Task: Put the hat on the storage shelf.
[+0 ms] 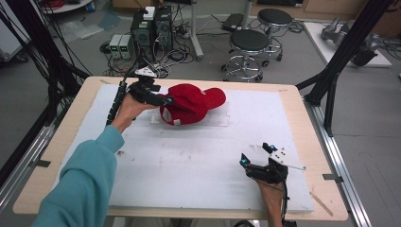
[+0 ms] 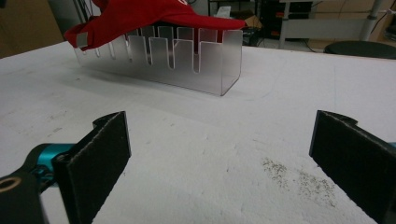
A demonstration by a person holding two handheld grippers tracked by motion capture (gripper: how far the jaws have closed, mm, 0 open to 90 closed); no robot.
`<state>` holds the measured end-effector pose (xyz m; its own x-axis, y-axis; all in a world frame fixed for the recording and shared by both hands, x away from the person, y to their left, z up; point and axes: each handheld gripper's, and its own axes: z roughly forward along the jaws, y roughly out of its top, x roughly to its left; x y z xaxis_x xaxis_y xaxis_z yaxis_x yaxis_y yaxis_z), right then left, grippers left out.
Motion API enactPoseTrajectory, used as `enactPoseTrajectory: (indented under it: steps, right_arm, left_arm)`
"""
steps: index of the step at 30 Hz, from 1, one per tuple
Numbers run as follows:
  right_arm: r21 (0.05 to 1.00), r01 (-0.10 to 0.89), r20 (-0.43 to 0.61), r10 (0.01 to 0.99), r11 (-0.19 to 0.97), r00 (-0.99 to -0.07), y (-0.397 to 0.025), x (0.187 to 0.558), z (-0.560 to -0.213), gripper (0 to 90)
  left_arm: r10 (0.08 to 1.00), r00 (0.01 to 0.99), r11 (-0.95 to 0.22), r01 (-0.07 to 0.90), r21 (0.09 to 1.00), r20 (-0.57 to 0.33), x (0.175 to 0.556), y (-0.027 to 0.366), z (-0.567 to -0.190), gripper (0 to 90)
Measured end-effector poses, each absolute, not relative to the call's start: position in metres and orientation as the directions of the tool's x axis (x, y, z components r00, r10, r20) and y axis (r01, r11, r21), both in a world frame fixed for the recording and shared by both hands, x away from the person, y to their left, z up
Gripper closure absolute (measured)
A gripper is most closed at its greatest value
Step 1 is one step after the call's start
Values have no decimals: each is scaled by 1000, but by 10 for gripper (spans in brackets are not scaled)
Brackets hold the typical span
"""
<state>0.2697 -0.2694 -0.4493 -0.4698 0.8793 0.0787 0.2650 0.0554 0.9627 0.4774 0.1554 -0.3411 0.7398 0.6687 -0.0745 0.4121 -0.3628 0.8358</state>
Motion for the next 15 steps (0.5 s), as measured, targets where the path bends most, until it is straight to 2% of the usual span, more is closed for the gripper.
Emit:
enactPoseTrajectory:
  steps: [3, 15]
  right_arm:
    - [962, 266, 81, 879, 54, -469, -269, 270, -449, 42]
    - [962, 268, 85, 880, 50, -468, -269, 270, -449, 42]
  left_arm:
    - [664, 746, -395, 396, 829, -40, 481, 151, -347, 153]
    - [667, 732, -348, 474, 809, -142, 493, 146, -364, 173]
